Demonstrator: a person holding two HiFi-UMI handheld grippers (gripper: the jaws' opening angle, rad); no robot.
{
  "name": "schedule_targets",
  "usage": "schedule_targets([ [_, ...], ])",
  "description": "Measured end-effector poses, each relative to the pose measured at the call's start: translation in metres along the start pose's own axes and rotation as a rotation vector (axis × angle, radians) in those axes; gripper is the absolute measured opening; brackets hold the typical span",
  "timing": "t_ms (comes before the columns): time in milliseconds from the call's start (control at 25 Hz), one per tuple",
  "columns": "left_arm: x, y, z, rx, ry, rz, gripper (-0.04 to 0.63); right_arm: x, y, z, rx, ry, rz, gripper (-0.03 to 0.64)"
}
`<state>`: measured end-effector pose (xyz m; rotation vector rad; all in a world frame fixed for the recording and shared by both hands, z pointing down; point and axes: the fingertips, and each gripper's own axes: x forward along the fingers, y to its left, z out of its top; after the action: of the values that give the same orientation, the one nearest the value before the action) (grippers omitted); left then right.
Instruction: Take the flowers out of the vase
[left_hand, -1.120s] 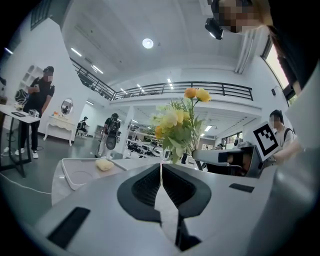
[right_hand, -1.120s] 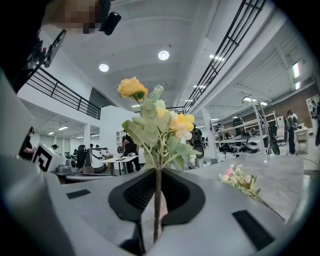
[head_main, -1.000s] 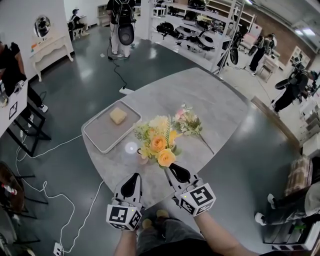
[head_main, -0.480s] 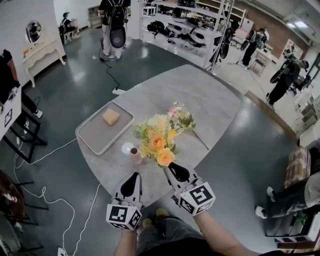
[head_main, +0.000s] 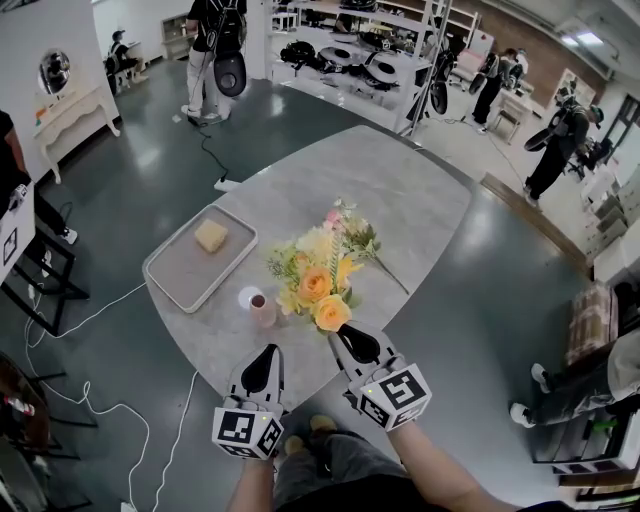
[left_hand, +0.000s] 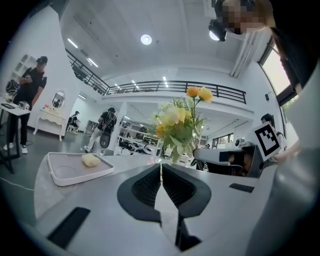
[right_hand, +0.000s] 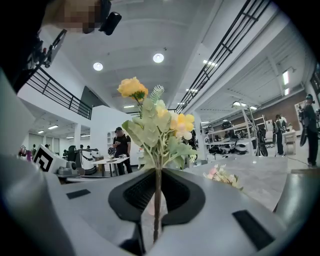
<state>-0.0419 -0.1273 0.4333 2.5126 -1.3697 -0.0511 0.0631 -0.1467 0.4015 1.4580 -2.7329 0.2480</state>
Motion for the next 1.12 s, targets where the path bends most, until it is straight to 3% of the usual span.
schedule_targets([
  [880, 0.011, -0.013, -0.010, -0.006, 0.026, -0.084, 0.015, -0.019, -0.010, -0.001, 0.004, -0.013, -0.083, 0.045],
  [1120, 0.016, -0.036, -0.014, -0.003, 0.028, -0.091, 0.015, -0.039, -0.022, -0.002, 0.001, -0.014, -0.084, 0.044],
])
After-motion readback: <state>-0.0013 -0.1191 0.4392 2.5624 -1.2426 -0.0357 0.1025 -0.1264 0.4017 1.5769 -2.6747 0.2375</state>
